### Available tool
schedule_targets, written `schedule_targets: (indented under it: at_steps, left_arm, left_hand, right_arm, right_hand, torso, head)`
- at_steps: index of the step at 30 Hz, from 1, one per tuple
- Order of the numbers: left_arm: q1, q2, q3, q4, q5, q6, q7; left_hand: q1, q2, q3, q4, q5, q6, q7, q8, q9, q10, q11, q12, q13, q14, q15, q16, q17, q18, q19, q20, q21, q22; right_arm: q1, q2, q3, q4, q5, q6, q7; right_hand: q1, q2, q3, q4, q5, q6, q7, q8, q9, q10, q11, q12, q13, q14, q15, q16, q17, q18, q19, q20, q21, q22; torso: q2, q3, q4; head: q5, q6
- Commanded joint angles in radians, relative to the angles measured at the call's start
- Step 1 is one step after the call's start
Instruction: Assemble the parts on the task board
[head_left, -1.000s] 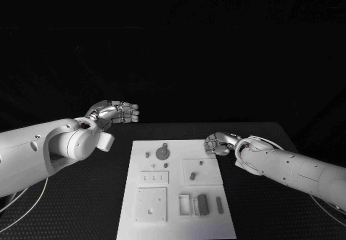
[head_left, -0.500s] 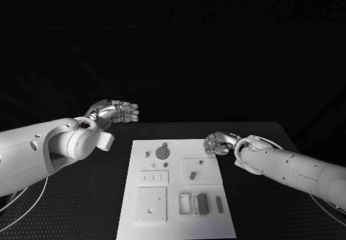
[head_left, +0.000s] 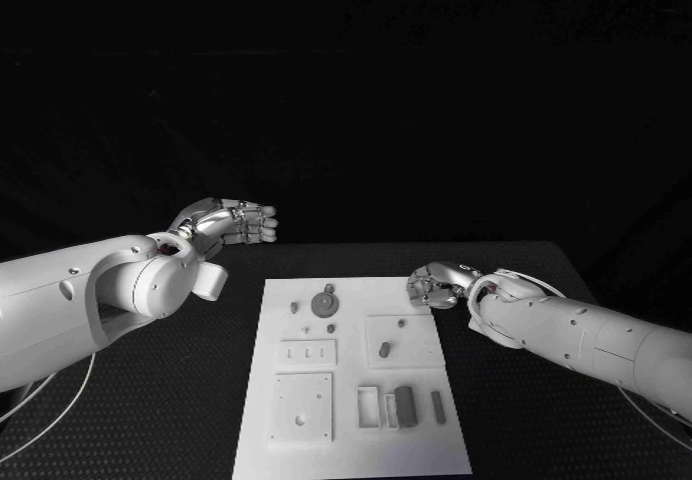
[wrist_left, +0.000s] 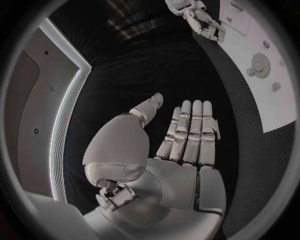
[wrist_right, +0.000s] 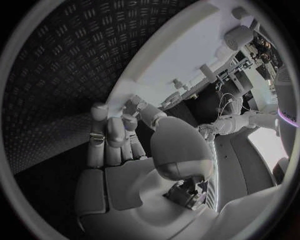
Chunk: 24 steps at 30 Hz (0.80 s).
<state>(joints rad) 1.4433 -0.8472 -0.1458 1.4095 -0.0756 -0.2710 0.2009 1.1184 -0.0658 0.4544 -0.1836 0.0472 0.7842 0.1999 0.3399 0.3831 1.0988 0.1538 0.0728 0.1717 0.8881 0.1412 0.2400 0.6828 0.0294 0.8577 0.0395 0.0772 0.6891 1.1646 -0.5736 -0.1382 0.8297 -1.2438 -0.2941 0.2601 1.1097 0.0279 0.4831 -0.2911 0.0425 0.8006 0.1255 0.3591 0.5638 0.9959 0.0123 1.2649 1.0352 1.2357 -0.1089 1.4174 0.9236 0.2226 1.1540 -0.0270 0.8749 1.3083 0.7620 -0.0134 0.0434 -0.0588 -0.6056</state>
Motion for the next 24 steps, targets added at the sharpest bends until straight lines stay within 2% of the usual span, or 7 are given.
schedule_targets:
  at_steps: [1,8,12,20,24]
  left_arm:
    - [0.0,0.002,0.001,0.001,-0.004,0.013,0.011]
    - [0.0,0.002,0.001,0.0,-0.004,0.012,0.011]
    - [0.0,0.002,0.001,0.0,-0.004,0.013,0.011]
    - [0.0,0.002,0.001,0.0,-0.004,0.013,0.01]
    - [0.0,0.001,0.001,0.0,-0.004,0.013,0.009]
  left_hand:
    - [-0.013,0.0,0.0,-0.007,0.006,-0.006,0.006,-0.004,0.001,-0.003,0.002,-0.005,0.001,-0.002,0.003,-0.005,0.001,-0.011,-0.001,0.004,-0.006,0.001]
    - [-0.014,0.0,0.001,-0.009,0.006,-0.007,0.007,-0.005,0.0,-0.004,0.003,-0.005,0.001,-0.002,0.003,-0.006,0.001,-0.011,-0.001,0.004,-0.006,0.001]
    - [-0.015,0.0,0.001,-0.009,0.006,-0.007,0.007,-0.005,0.0,-0.004,0.003,-0.005,0.001,-0.002,0.003,-0.006,0.002,-0.011,-0.001,0.004,-0.006,0.002]
    - [-0.015,0.0,0.002,-0.01,0.006,-0.007,0.008,-0.005,0.0,-0.004,0.003,-0.005,0.001,-0.002,0.003,-0.006,0.002,-0.011,-0.001,0.004,-0.006,0.002]
    - [-0.016,0.0,0.002,-0.01,0.006,-0.008,0.008,-0.005,0.0,-0.004,0.003,-0.005,0.001,-0.002,0.003,-0.006,0.002,-0.011,-0.001,0.004,-0.006,0.002]
  right_arm:
    - [-0.001,-0.001,0.0,0.006,-0.012,-0.019,-0.009]
    - [-0.001,-0.004,0.0,0.014,-0.017,-0.025,-0.032]
    - [-0.001,-0.005,0.0,0.021,-0.024,-0.022,-0.041]
    - [-0.001,-0.012,0.0,0.039,-0.031,-0.047,-0.06]
    - [-0.001,-0.016,0.0,0.055,-0.031,-0.064,-0.073]
  right_hand:
    - [0.001,0.007,-0.004,-0.001,0.005,0.208,-0.037,0.005,0.003,-0.021,-0.032,0.002,-0.001,-0.01,-0.016,0.005,-0.001,0.039,0.0,-0.006,0.006,0.018]
    - [-0.001,0.018,-0.005,-0.001,0.005,0.214,-0.039,0.018,0.021,-0.02,-0.035,0.003,0.001,-0.01,-0.019,0.005,-0.001,0.039,-0.001,-0.007,0.005,0.017]
    - [-0.01,0.037,-0.011,-0.002,0.005,0.202,-0.04,0.044,0.071,-0.027,-0.036,0.007,0.006,-0.012,-0.019,0.006,0.0,0.039,-0.005,-0.007,0.005,0.018]
    - [-0.013,0.042,-0.012,-0.002,0.005,0.184,-0.042,0.067,0.131,-0.028,-0.037,0.008,0.01,-0.014,-0.021,0.007,0.001,0.039,-0.007,-0.009,0.007,0.018]
    - [-0.018,0.052,-0.014,-0.002,0.005,0.174,-0.043,0.083,0.174,-0.027,-0.038,0.008,0.011,-0.014,-0.022,0.007,0.0,0.039,-0.009,-0.009,0.009,0.019]
  torso:
    - [0.0,0.0004,-0.0002]
    - [0.0,0.0006,0.0]
    - [0.0,0.0003,-0.0003]
    - [0.0,0.0004,-0.0004]
    - [-0.001,-0.0002,-0.0004]
  head:
    - [0.0,-0.002]
    - [-0.002,-0.003]
    - [-0.002,-0.005]
    - [-0.003,-0.007]
    - [-0.004,-0.005]
